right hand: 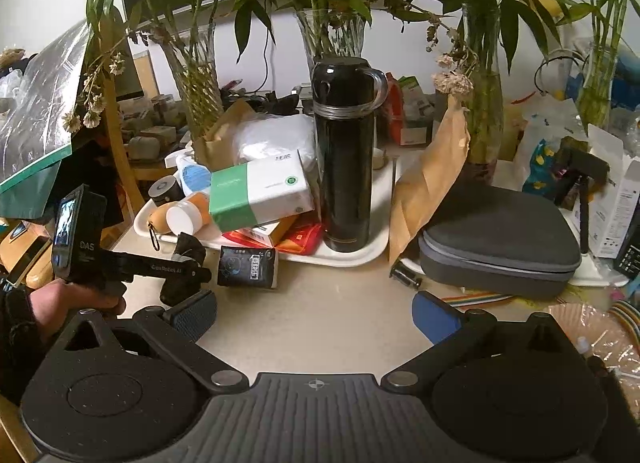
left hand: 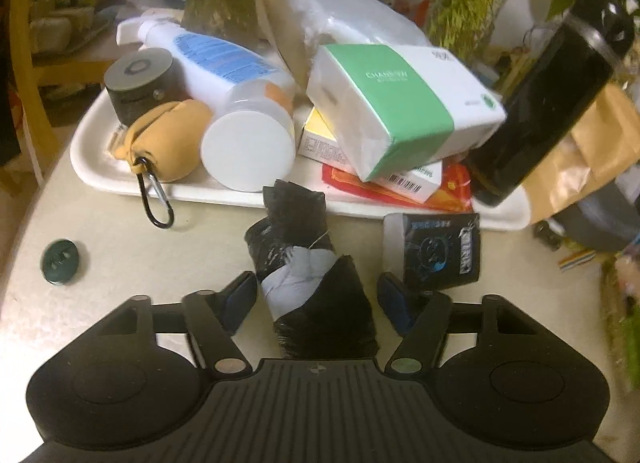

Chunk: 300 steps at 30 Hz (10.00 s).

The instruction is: Organize soft objects

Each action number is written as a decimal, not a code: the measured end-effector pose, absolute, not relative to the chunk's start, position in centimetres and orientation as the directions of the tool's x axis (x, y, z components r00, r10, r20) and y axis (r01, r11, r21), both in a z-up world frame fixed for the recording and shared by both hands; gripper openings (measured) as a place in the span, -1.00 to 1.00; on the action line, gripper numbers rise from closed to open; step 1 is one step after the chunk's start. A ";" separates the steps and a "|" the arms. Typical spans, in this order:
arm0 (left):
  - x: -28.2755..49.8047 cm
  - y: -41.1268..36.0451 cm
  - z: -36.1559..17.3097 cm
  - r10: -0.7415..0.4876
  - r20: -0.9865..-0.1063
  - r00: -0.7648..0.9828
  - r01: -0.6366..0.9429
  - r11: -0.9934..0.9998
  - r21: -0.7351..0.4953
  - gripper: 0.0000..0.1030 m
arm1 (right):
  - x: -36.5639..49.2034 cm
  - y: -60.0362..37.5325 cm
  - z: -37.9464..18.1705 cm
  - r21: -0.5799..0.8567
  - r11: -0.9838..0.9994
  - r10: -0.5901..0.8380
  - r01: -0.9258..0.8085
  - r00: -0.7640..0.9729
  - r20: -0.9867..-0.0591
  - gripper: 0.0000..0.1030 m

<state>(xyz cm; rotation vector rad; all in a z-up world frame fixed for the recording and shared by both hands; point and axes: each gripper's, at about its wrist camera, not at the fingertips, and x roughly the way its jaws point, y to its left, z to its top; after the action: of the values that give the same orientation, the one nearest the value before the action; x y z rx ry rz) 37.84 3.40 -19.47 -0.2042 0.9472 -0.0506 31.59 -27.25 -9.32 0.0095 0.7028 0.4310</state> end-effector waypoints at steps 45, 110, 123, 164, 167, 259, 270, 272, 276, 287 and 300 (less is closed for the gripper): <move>23.3 5.1 -7.1 -0.226 -0.643 0.732 0.153 0.974 -0.168 -0.15 | 35.6 -22.9 -14.1 0.008 0.807 0.415 -0.591 0.558 -0.719 1.00; 24.5 6.0 -8.0 -0.179 -0.655 0.734 0.127 0.984 -0.128 -0.15 | 39.5 -14.8 -14.9 -0.325 0.576 0.419 -0.750 0.612 -0.670 0.14; 24.2 4.7 -7.3 -0.172 -0.650 0.740 0.124 0.985 -0.118 -0.15 | 35.2 -21.8 -11.4 -0.275 0.698 0.353 -0.661 0.652 -0.671 0.14; 8.3 0.2 1.6 -0.254 -0.592 0.765 0.278 0.959 -0.052 -0.15 | 12.1 -27.0 1.0 -0.170 0.767 0.434 -0.618 0.695 -0.573 0.15; 7.3 0.2 1.1 -0.272 -0.597 0.754 0.286 0.955 -0.074 -0.15 | 10.7 -27.0 1.2 -0.164 0.759 0.446 -0.630 0.687 -0.574 0.15; -2.2 -2.1 -4.9 -0.206 -0.690 0.694 0.261 0.965 -0.026 1.00 | 0.0 -29.1 -7.2 0.013 0.892 0.296 -0.451 0.563 -0.772 1.00; -2.4 -2.1 -5.5 -0.139 -0.726 0.673 0.230 0.973 0.028 1.00 | 0.0 -29.0 -7.3 0.000 0.899 0.278 -0.438 0.570 -0.773 1.00; -2.3 -2.0 -5.6 -0.132 -0.731 0.669 0.224 0.974 0.029 1.00 | 0.0 -29.1 -7.3 0.000 0.901 0.276 -0.433 0.574 -0.771 1.00; -2.2 -1.9 -5.5 -0.130 -0.737 0.664 0.216 0.976 0.023 1.00 | 0.1 -29.3 -7.2 0.005 0.908 0.273 -0.420 0.581 -0.767 1.00; -2.1 -1.7 -5.4 -0.135 -0.735 0.664 0.209 0.978 0.009 1.00 | 0.2 -29.4 -7.3 0.009 0.910 0.273 -0.414 0.583 -0.765 1.00; -1.9 -1.6 -5.3 -0.140 -0.737 0.661 0.209 0.978 0.001 1.00 | 0.2 -29.4 -7.3 0.007 0.911 0.271 -0.413 0.583 -0.766 1.00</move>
<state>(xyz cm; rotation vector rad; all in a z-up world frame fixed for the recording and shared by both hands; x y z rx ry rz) -1.89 -1.60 -5.34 0.0887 0.8252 -0.1980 0.22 -29.40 -7.27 -0.1789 0.8600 0.4019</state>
